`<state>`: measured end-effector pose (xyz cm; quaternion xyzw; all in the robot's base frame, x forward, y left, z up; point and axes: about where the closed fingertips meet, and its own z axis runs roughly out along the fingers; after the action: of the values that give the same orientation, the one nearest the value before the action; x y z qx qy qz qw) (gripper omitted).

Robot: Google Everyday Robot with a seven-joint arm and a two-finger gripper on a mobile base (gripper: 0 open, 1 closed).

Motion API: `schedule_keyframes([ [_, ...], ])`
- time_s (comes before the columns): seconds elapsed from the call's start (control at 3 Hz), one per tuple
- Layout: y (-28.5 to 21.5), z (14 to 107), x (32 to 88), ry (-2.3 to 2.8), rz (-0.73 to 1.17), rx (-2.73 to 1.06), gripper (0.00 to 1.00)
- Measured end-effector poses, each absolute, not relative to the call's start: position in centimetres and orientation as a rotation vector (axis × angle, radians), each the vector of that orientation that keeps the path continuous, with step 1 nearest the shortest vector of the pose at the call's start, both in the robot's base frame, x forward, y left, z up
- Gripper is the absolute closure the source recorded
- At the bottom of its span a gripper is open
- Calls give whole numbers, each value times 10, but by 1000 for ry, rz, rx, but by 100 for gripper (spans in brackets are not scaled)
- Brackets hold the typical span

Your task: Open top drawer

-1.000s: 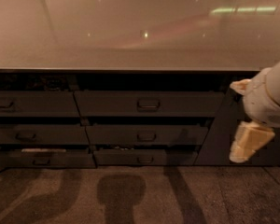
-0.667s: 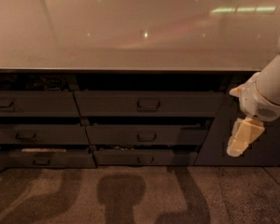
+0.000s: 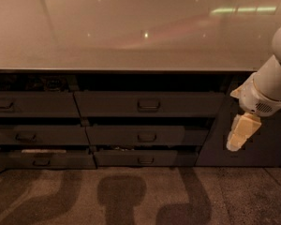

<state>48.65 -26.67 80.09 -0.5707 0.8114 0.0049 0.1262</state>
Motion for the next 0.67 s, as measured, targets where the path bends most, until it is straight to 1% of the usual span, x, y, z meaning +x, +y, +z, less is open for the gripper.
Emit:
schedule_keyframes([
  [0.67, -266, 800, 486, 2265, 151, -1703, 0],
])
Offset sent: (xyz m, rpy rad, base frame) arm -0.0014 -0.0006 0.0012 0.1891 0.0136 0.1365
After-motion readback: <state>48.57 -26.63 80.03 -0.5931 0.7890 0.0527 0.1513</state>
